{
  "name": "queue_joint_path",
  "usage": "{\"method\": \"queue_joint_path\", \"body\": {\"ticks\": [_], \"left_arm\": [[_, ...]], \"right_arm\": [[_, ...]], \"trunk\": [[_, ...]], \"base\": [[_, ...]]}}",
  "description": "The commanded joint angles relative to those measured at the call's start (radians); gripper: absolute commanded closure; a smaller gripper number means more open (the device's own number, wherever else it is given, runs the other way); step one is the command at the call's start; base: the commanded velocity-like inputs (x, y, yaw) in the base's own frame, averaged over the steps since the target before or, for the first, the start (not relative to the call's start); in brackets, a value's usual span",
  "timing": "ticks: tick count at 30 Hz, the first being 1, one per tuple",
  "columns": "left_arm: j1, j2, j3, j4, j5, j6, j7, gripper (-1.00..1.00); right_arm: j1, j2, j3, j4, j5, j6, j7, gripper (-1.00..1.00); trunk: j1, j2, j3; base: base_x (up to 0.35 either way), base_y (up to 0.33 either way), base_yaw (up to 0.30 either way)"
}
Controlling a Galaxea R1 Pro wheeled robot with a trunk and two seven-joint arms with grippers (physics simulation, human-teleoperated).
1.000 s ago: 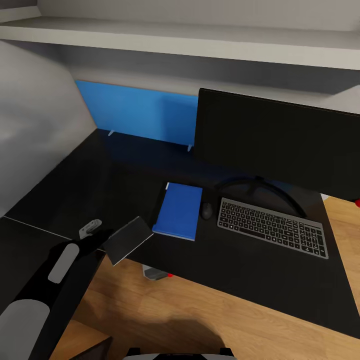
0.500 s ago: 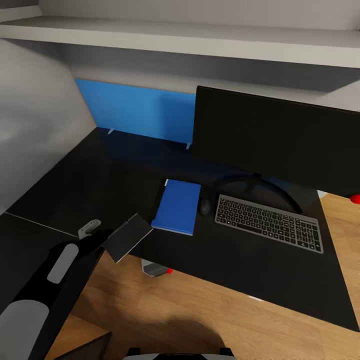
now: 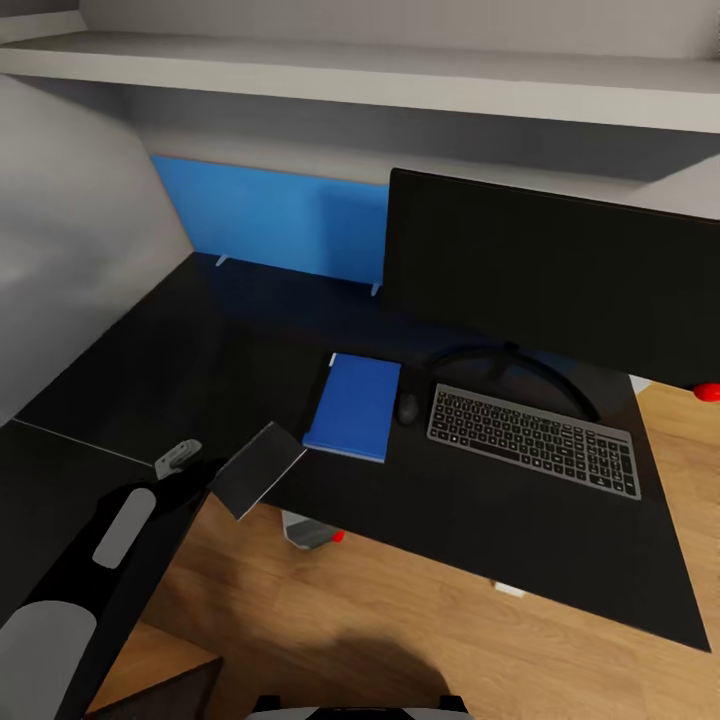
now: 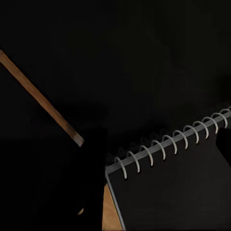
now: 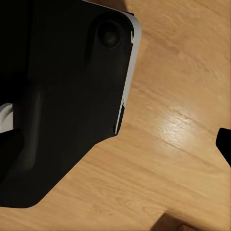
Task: In the bedroom, organize the workspace by keeping the computer under the desk, ensuring the monitor is on the desk, placing the keyboard on the desk next to the monitor, placing the mouse on the desk next to the keyboard, moving the folder from the swivel chair onto the desk next to the mouse, stacking the notebook on top of the folder with the pen on top of the notebook, and positioning the swivel chair next to the desk.
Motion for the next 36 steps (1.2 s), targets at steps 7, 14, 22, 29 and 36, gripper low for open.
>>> {"method": "queue_joint_path", "body": {"ticks": [7,14,22,29,36], "left_arm": [[0.000,0.002,0.000,-0.003,0.011,0.005,0.007,-1.00],[0.010,0.007,0.004,-0.050,0.016,0.006,0.004,-1.00],[0.092,0.020,0.090,-0.209,0.021,0.018,0.003,-1.00],[0.135,0.023,0.127,-0.292,0.023,0.018,0.002,-1.00],[0.190,0.023,0.134,-0.422,0.025,0.021,0.002,-1.00]], "right_arm": [[0.000,-0.001,0.003,-0.001,-0.008,-0.002,0.002,-1.00],[0.000,-0.002,0.002,-0.001,-0.008,-0.001,0.003,-1.00],[-0.001,-0.005,0.002,0.025,-0.008,-0.001,0.003,-1.00],[-0.001,-0.018,0.002,0.048,-0.009,-0.004,0.008,-1.00],[-0.002,-0.026,0.001,0.042,-0.012,-0.005,0.006,-1.00]], "trunk": [[0.001,-0.002,-0.001],[0.001,-0.002,-0.001],[0.001,-0.002,-0.001],[0.001,-0.002,-0.001],[0.001,-0.002,-0.001]], "base": [[-0.014,-0.004,0.000],[-0.003,-0.001,0.000],[0.000,0.000,0.000],[0.000,0.000,0.000],[-0.076,-0.055,0.000]]}}
